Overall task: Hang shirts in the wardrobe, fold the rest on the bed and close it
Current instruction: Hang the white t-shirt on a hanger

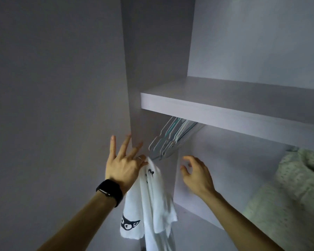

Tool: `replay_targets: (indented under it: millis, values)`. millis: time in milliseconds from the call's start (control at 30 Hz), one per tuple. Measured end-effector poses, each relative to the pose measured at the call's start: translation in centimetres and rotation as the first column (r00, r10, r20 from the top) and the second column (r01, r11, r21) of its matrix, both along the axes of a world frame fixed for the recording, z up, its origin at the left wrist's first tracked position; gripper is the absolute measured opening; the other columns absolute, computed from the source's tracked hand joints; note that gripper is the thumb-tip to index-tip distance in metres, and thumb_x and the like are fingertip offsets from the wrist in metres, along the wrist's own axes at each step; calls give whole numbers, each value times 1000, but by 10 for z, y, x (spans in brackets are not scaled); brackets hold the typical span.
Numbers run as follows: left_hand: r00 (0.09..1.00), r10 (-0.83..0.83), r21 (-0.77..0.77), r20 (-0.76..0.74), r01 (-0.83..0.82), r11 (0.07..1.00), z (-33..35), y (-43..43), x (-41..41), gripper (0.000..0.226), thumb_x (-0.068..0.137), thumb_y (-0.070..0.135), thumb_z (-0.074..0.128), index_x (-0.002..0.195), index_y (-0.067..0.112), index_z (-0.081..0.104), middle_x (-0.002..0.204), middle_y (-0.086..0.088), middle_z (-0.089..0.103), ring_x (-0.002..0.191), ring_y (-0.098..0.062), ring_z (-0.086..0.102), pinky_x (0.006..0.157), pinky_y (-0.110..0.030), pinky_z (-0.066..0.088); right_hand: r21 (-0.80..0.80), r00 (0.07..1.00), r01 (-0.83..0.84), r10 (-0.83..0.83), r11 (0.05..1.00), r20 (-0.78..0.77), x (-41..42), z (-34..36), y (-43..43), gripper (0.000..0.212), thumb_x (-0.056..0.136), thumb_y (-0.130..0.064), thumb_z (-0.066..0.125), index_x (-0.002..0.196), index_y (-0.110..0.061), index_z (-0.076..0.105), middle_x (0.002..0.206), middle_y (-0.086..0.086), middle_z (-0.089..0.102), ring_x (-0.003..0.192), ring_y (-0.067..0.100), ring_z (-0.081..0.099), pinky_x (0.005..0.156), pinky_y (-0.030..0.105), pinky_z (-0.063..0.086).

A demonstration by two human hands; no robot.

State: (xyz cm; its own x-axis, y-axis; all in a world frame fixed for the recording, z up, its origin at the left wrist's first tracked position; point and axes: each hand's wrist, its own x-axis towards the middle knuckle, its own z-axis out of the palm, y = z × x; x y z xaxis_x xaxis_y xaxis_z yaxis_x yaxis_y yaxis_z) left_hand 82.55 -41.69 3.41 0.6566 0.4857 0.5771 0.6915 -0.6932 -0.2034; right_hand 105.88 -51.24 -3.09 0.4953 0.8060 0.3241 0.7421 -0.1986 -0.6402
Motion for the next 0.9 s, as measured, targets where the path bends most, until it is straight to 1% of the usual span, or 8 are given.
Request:
replay_targets:
  millis: [133, 267, 367, 500, 600, 700, 767, 900]
  values:
    - [993, 109, 105, -45, -104, 989, -10, 37, -9, 19, 80, 39, 82, 96, 29, 81, 144, -4, 56, 145, -41, 30, 118, -63, -2, -143, 969, 140, -165, 980, -183, 19, -13, 73, 43, 98, -44, 55, 132, -18, 51, 128, 6, 64, 113, 31, 61, 85, 31, 46]
    - [994, 80, 349, -77, -49, 936, -36, 73, -19, 13, 88, 23, 72, 94, 13, 79, 142, -13, 57, 141, -47, 35, 117, -65, 0, -62, 886, 261, -264, 963, -381, 29, -35, 134, 49, 98, -58, 49, 114, -14, 58, 108, 8, 64, 92, 32, 59, 77, 31, 42]
    - [989, 113, 447, -91, -61, 893, -42, 81, -20, 26, 96, 27, 56, 110, 18, 76, 149, -13, 50, 145, -49, 25, 115, -67, -9, -3, 840, 328, -293, 945, -456, 32, -45, 161, 50, 97, -57, 51, 80, -12, 62, 83, 10, 63, 70, 28, 57, 67, 33, 44]
    - [950, 251, 495, -188, -129, 859, -44, 86, -17, 44, 107, 43, 26, 142, 31, 50, 165, -7, 17, 148, -48, -11, 101, -68, -33, 112, 776, 343, -213, 933, -594, 34, -56, 179, 42, 98, -42, 60, 69, -11, 65, 81, 14, 68, 61, 26, 55, 55, 30, 41]
    - [945, 253, 485, -208, -126, 866, -45, 86, -14, 48, 107, 43, 19, 144, 30, 47, 166, -9, 11, 147, -49, -16, 97, -67, -37, 100, 768, 398, -271, 912, -581, 28, -53, 176, 46, 101, -42, 51, 86, -1, 68, 94, 20, 71, 64, 28, 58, 60, 34, 49]
    - [952, 233, 476, -200, -113, 872, -46, 88, -14, 48, 107, 43, 21, 144, 29, 48, 166, -9, 12, 147, -50, -16, 97, -66, -37, 4, 761, 525, -467, 851, -449, 27, -40, 163, 60, 103, -45, 28, 123, 0, 62, 117, 25, 64, 96, 37, 63, 86, 40, 47]
    - [953, 223, 446, -205, -112, 888, -47, 88, -14, 47, 106, 43, 22, 144, 30, 48, 166, -9, 11, 145, -50, -20, 96, -66, -38, -33, 752, 580, -551, 814, -361, 29, -30, 150, 57, 102, -41, 28, 128, -2, 60, 129, 23, 62, 112, 39, 61, 93, 41, 46]
    - [951, 176, 313, -254, -92, 945, -44, 88, -16, 47, 106, 45, 23, 144, 32, 48, 167, -8, 1, 134, -48, -39, 94, -66, -40, -81, 738, 630, -628, 773, -247, 26, 2, 111, 52, 102, -37, 30, 126, -4, 62, 128, 22, 62, 112, 39, 61, 95, 42, 46]
